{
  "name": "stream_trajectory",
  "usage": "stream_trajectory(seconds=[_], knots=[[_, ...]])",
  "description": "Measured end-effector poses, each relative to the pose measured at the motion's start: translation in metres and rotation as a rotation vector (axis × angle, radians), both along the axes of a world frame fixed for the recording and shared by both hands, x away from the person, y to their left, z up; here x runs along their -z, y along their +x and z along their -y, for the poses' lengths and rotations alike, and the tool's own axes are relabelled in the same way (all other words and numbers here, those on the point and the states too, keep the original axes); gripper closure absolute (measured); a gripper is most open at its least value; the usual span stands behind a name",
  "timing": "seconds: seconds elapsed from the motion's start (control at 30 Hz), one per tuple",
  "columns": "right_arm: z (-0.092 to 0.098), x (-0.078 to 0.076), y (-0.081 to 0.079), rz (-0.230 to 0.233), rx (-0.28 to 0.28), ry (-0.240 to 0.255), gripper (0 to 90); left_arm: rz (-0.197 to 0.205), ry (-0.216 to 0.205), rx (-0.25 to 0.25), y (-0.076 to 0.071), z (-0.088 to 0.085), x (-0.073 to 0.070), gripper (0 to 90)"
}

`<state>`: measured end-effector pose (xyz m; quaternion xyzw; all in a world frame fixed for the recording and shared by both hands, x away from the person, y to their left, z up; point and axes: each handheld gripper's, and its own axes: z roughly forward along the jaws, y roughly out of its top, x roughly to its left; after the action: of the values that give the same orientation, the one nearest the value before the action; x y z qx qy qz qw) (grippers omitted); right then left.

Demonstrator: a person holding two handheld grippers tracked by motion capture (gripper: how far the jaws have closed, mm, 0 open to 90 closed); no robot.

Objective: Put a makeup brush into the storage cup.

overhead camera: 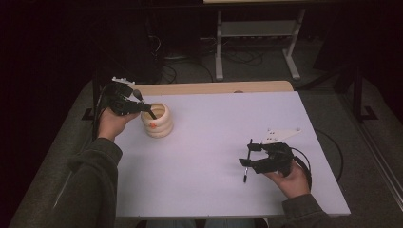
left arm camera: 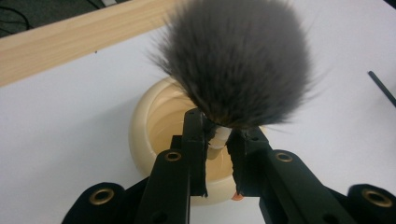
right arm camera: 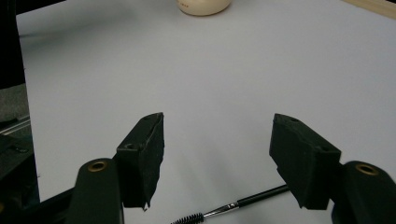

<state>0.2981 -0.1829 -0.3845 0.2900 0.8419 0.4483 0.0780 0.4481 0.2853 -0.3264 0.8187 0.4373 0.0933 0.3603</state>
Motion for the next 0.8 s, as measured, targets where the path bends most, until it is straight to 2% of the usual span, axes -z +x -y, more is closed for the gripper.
stream_trajectory(seconds=[0.17,0.33,0.4,0.5,0.7,0.8], knots=[[-0.001,0.001,0.000,0.003,-0.003,-0.002,34.1,-0.005,0.002,0.002,-0.002,0.000,0.005,76.9],[-0.001,0.000,0.000,0.004,-0.005,0.005,33.9,-0.016,0.032,0.014,-0.002,0.004,0.008,76.8],[-0.001,0.000,0.000,0.002,-0.004,0.004,33.8,-0.015,0.031,0.016,-0.002,0.006,0.009,76.6],[-0.002,0.001,-0.001,0.001,-0.010,-0.002,33.7,-0.015,0.059,0.025,-0.004,0.008,0.010,75.6],[-0.002,-0.001,-0.001,0.002,-0.019,0.015,33.8,0.005,0.043,-0.011,-0.011,-0.001,0.012,63.9],[-0.003,0.000,-0.001,0.001,-0.019,0.008,33.6,0.017,0.017,-0.013,-0.016,-0.008,0.010,59.7]])
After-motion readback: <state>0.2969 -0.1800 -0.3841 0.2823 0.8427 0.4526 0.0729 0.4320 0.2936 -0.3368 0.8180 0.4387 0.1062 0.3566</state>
